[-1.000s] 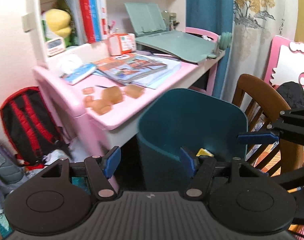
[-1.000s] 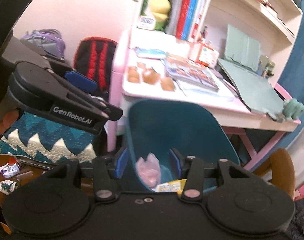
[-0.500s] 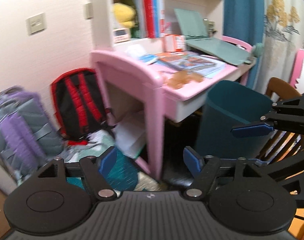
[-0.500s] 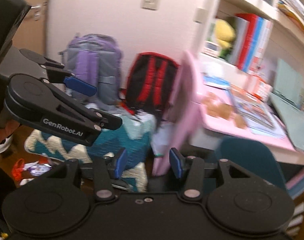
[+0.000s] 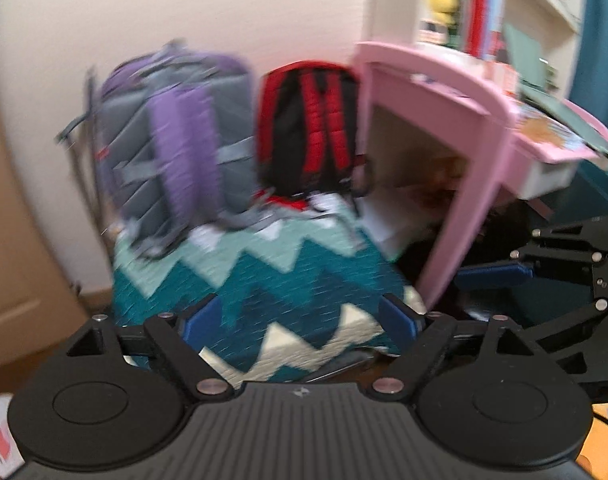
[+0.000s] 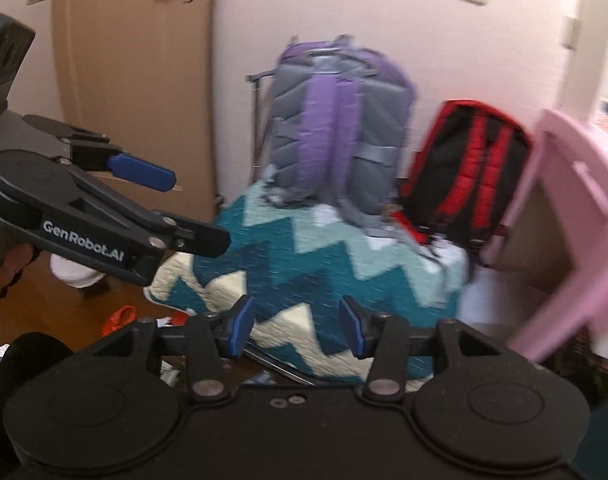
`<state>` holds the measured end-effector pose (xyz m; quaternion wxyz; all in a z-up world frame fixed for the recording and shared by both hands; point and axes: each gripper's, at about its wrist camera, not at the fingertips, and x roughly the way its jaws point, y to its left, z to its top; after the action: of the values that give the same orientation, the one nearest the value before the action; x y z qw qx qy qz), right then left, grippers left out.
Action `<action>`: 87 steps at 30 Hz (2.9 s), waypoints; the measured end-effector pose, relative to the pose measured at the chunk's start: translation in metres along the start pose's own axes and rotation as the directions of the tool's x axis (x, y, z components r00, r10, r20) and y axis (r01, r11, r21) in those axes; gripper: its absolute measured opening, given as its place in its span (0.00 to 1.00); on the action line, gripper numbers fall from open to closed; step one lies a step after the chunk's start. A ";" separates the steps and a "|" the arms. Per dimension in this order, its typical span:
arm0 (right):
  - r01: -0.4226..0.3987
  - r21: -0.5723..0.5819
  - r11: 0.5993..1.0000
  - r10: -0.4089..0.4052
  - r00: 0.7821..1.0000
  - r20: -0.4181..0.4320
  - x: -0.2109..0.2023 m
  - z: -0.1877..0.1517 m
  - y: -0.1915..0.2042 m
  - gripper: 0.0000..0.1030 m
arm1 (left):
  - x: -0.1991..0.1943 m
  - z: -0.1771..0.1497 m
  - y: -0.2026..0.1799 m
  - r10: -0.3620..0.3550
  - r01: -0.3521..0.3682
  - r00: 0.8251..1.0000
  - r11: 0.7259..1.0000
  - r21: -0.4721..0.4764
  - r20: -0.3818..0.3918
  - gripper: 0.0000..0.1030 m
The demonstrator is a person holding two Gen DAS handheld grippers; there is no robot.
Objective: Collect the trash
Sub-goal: 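Move both open tools back toward the trash beside the bed, then grasp the Christmas-print sock with the left tool while the right tool grasps the white-green milk carton, then carry the sock and milk carton in both tools to the teal wastebasket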
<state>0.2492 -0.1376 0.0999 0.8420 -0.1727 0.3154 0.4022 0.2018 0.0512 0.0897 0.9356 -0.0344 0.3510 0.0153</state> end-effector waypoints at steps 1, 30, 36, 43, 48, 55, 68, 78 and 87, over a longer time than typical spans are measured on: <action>-0.020 -0.002 1.000 0.020 1.000 -0.003 0.013 0.001 0.006 0.45 | 0.006 -0.006 0.013 0.015 -0.015 1.000 1.000 -0.022 -0.001 0.88; -0.107 0.181 0.978 0.179 0.877 -0.445 0.404 -0.181 0.077 0.45 | 0.275 -0.282 0.261 0.114 -0.213 0.886 0.961 -0.176 -0.450 0.96; 0.015 0.253 0.967 0.124 0.843 -0.524 0.466 -0.219 0.068 0.45 | 0.300 -0.363 0.320 0.072 -0.371 0.790 0.847 -0.381 -0.609 0.96; 0.100 0.308 0.946 0.102 0.811 -0.576 0.520 -0.248 0.064 0.45 | 0.317 -0.468 0.366 -0.086 -0.557 0.699 0.557 -0.616 -0.710 0.96; 0.144 0.358 0.923 0.117 0.781 -0.614 0.553 -0.265 0.064 0.45 | 0.321 -0.530 0.372 -0.209 -0.619 0.678 0.356 -0.701 -0.705 0.96; 0.216 0.405 0.889 0.106 0.763 -0.638 0.583 -0.281 0.054 0.43 | 0.331 -0.570 0.362 -0.277 -0.612 0.676 0.307 -0.729 -0.683 0.94; 0.242 0.357 0.902 0.070 0.735 -0.675 0.613 -0.291 0.058 0.14 | 0.338 -0.563 0.361 -0.223 -0.610 0.685 0.346 -0.713 -0.694 0.40; 0.212 0.375 0.902 0.100 0.744 -0.661 0.597 -0.284 0.060 0.02 | 0.321 -0.526 0.355 -0.106 -0.602 0.694 0.456 -0.655 -0.712 0.11; 0.125 0.322 0.938 0.106 0.783 -0.613 0.532 -0.258 0.063 0.02 | 0.307 -0.444 0.324 0.048 -0.462 0.738 0.763 -0.452 -0.673 0.06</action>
<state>0.3530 0.0631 -0.4500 0.7096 -0.1466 0.6396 0.2565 0.1248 0.3420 -0.4631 0.6928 -0.2763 0.6185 0.2473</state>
